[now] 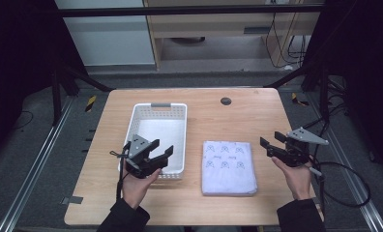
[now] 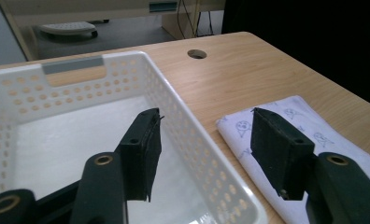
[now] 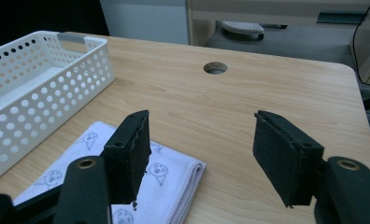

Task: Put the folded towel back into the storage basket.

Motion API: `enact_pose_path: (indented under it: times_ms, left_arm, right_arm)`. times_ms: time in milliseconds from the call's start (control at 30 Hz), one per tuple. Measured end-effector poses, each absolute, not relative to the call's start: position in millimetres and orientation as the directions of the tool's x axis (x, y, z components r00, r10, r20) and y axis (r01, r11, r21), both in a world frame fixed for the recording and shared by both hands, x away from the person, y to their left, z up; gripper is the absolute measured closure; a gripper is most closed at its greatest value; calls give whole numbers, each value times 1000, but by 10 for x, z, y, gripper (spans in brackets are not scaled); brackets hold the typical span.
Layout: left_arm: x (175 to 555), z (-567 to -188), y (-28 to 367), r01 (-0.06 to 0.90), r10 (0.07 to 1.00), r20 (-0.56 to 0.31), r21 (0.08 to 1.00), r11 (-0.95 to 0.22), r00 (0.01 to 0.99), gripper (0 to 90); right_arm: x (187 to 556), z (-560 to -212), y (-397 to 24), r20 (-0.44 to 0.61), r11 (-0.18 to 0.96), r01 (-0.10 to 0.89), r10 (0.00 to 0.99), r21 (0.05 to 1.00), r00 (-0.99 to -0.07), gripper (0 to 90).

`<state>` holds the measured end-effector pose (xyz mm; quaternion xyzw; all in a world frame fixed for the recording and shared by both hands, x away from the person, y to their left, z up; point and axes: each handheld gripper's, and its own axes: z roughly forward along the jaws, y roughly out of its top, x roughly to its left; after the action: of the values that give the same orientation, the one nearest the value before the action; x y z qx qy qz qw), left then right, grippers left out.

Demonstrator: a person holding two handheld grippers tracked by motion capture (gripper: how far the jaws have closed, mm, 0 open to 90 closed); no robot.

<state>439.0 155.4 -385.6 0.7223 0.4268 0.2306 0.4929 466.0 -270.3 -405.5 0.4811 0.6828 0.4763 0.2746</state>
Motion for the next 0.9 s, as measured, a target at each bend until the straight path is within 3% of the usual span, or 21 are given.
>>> enact_pose_path:
  times_ms: [900]
  left_arm:
    - [4306,-4213,776,446,781,-61,848,-288,621,484]
  right_arm:
    - [4821,-4165,-2573,62,137,431,907,892,-416,315]
